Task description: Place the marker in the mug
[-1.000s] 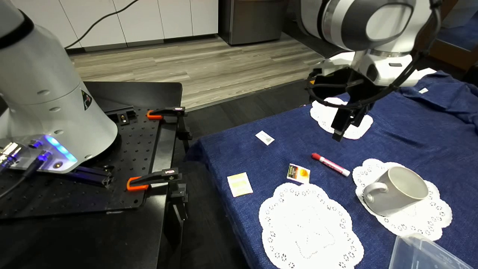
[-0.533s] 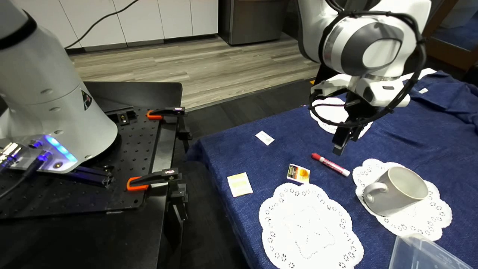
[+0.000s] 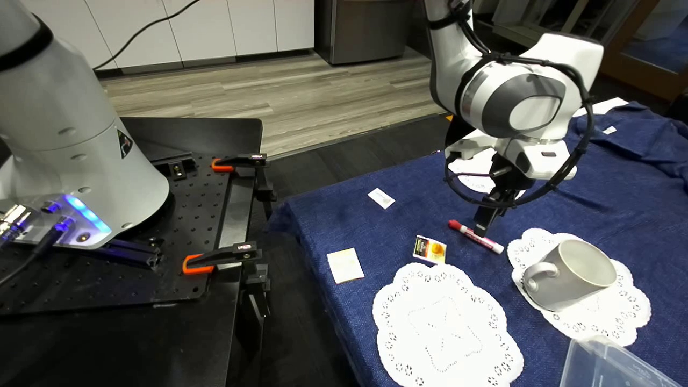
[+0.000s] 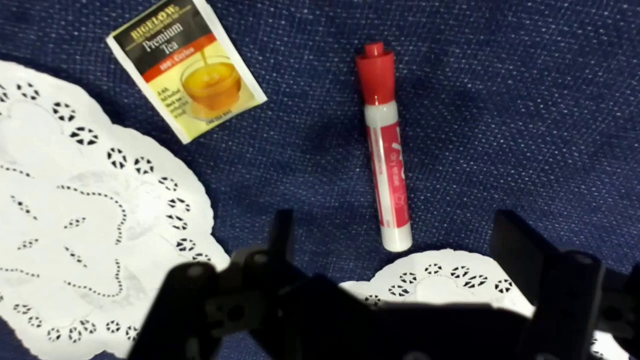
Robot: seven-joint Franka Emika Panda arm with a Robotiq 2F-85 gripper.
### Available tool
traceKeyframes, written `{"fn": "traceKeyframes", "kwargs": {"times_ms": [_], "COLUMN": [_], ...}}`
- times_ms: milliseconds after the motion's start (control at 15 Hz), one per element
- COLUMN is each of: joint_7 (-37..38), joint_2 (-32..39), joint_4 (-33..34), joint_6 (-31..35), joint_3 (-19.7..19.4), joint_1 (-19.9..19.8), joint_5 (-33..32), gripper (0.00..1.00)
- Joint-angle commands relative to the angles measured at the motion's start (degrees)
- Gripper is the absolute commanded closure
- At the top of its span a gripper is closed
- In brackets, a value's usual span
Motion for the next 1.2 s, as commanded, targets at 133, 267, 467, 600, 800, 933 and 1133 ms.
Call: {"fn": "traceKeyframes", "kwargs": {"times_ms": [133, 267, 467, 600, 800, 933, 1133], "joint_7": [-5.32, -6.32, -7.31, -7.84, -7.73, -7.71, -7.66], "joint_2": [3.46, 4.19, 5.21, 5.70, 6.31, 6.55, 6.84], "joint_4": [4.14, 4.65, 5.30, 5.62, 6.15, 6.47, 6.93], "joint_6": [-0.83, -1.12, -1.35, -1.48, -1.54, -1.54, -1.60], "joint_3": [0.25, 0.22, 0.11, 0.00, -0.20, -0.23, -0.27], "joint_1": [-0.56, -0.54, -0.48, -0.40, -0.23, -0.19, -0.15], "joint_5": [4.21, 5.15, 6.04, 6.39, 6.56, 6.57, 6.59], "gripper": [0.11, 0.16, 0.18, 0.19, 0.45, 0.53, 0.78]}}
